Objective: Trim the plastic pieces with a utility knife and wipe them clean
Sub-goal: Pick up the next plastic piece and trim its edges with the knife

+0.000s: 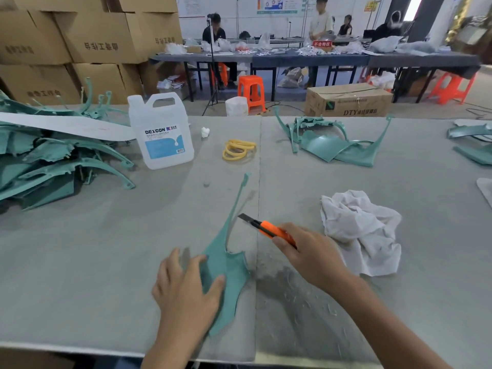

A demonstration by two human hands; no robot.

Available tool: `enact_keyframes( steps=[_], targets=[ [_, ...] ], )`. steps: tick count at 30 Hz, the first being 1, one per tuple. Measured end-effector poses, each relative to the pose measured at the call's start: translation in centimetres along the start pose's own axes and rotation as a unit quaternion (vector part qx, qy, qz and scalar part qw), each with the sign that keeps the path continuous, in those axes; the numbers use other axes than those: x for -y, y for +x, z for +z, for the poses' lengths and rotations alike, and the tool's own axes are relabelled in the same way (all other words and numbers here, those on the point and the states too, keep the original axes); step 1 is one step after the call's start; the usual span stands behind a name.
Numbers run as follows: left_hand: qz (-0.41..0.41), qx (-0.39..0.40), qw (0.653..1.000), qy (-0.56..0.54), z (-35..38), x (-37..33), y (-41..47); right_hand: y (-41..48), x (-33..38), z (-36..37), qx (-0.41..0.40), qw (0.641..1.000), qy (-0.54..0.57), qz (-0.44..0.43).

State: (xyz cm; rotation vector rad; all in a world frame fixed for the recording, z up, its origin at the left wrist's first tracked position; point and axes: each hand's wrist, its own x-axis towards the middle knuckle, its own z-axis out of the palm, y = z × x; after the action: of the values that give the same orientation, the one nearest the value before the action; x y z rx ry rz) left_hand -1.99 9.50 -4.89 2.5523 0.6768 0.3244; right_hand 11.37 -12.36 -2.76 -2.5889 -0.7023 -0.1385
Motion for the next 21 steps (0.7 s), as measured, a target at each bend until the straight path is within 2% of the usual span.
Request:
enact_keyframes(
  steps=[2,6,11,17,21],
  targets=[
    [0.056,0.024,0.998,0.002,0.0,-1.1,0.9,0.3,0.6,0.0,0.018,1.000,-0.019,-0.012],
    [0.118,0.092,0.983,0.102,0.5,-1.9,1.5,0.8,1.6,0.3,0.056,0.997,-0.047,-0.037],
    [0.131,0.076,0.986,0.069,0.9,-1.3,1.0,0.3,1.5,0.7,0.097,0.991,-0.067,-0.056],
    [0.120,0.083,0.989,0.035,1.0,-1.1,0.5,0.4,1.8,1.1,0.104,0.987,-0.086,-0.090],
    [0.109,0.108,0.987,0.048,0.6,-1.2,0.9,2.2,1.2,1.4,0.048,0.990,-0.116,-0.072]
  ],
)
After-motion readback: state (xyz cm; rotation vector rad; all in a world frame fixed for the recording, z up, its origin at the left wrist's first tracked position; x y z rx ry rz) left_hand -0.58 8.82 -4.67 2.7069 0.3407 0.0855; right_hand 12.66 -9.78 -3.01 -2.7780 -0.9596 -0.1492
